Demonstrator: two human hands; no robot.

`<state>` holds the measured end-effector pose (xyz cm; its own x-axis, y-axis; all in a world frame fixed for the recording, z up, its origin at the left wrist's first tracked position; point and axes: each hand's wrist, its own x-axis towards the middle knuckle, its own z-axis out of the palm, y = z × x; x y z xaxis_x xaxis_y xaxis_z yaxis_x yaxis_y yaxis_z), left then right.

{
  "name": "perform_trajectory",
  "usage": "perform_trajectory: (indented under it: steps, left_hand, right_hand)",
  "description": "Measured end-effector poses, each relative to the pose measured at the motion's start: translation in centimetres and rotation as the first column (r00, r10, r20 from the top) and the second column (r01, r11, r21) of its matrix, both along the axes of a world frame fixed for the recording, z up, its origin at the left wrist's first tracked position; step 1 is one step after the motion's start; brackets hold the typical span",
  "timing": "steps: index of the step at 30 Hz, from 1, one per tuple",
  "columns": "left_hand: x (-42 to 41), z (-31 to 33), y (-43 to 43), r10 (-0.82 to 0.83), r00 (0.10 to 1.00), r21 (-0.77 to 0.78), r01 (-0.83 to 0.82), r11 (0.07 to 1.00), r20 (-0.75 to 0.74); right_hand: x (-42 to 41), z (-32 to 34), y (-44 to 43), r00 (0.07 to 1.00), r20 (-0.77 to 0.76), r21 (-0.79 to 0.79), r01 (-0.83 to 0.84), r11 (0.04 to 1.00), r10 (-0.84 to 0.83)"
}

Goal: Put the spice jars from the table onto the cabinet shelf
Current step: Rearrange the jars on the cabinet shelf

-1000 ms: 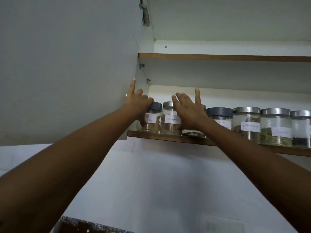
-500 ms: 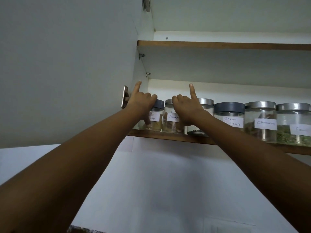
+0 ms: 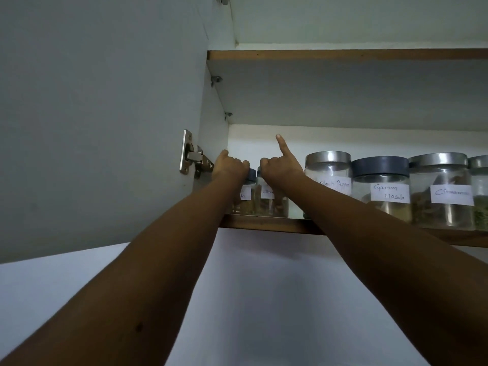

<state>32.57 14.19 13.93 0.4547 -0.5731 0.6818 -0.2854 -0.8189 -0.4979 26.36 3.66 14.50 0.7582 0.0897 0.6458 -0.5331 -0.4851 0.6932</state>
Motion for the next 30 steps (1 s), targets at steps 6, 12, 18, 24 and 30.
perform_trajectory:
  steps: [6,12,18,24,30]
  left_hand:
    - [1.8,0.8,-1.0,-0.015,0.993,0.007,0.016,1.000,-0.119]
    - [3.9,1.4,-1.8,-0.022,0.963,-0.031,0.014,0.999,-0.269]
    - [4.9,1.5,-2.0,-0.074,0.954,-0.059,0.059,0.997,-0.291]
    - [5.0,1.1,-1.9,-0.073,0.950,-0.076,0.052,0.996,-0.304]
    - [5.5,0.5,-2.4,-0.123,0.928,-0.159,0.071,0.985,-0.352]
  right_hand:
    - [2.8,0.3,-0.7,1.000,-0.025,0.090,0.014,0.996,-0.012]
    - [4.7,0.9,-1.4,0.998,-0.061,0.191,-0.012,0.981,0.024]
    - [5.4,1.2,-2.0,0.991,-0.121,0.267,-0.022,0.963,0.056]
    - [5.6,1.3,-2.4,0.987,-0.108,0.357,-0.072,0.931,0.117]
    - [5.7,0.7,-2.3,0.992,-0.065,0.372,-0.077,0.925,0.109]
